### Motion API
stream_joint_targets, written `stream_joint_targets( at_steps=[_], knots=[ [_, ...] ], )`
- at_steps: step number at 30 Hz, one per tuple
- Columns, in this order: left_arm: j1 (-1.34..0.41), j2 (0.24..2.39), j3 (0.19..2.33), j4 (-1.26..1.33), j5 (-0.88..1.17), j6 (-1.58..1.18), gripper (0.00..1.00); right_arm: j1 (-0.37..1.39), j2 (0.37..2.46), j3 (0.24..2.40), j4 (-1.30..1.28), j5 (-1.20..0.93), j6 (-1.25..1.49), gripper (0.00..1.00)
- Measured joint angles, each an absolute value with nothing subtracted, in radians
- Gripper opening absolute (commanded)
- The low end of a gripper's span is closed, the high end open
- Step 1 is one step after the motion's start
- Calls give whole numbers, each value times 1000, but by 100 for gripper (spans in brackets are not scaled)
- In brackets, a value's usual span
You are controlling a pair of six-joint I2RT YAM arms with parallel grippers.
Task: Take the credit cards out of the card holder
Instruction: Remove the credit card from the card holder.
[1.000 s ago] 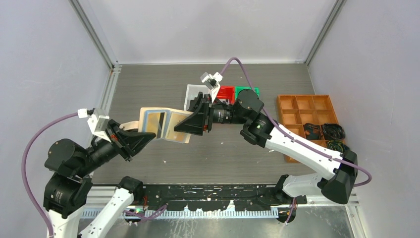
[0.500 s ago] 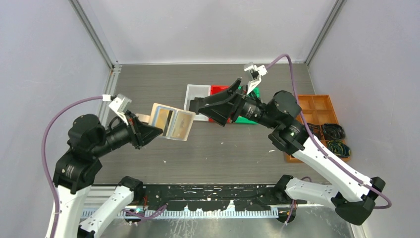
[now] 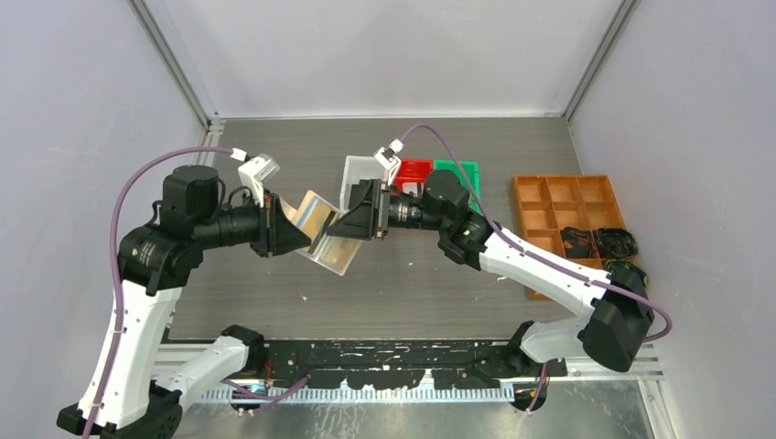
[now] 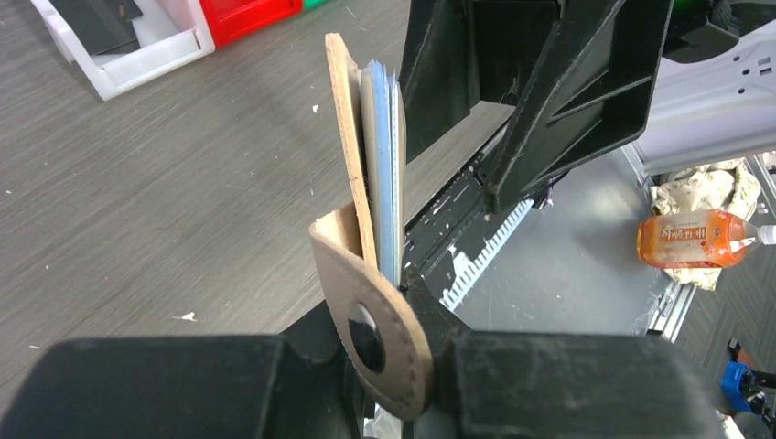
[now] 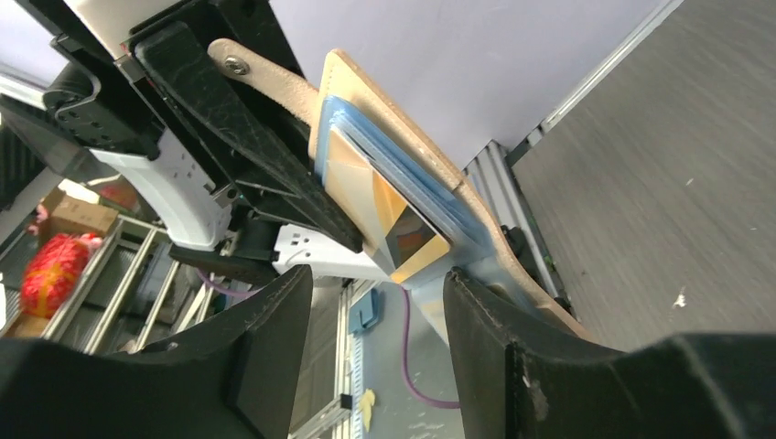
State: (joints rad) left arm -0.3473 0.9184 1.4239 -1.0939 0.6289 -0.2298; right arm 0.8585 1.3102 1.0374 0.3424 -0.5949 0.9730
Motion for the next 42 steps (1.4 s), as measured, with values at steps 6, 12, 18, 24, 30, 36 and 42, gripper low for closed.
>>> stream_joint_targets(
  at_steps=[6,12,18,24,30,36,42],
  knots=[
    [-346,887,1424,-1104,646,-228,0,870,1299,1034,385,-620,1001,59],
    [-345,878,1424,-1096,661,-241,0,871,1298,1033,397,-623,1010,57],
    [-339,842,1413,-1053,678,-292,0,874,1312,1017,499,-624,1064,56],
    [-331,822,1396,-1009,717,-346,9,881,1343,981,673,-625,1152,54],
    [-320,813,1354,-939,774,-407,13,874,1369,955,792,-622,1216,45],
    [-320,810,1346,-918,810,-421,22,873,1394,936,886,-615,1256,34],
    [-320,809,1316,-908,831,-430,23,873,1420,936,897,-613,1267,23]
  ],
)
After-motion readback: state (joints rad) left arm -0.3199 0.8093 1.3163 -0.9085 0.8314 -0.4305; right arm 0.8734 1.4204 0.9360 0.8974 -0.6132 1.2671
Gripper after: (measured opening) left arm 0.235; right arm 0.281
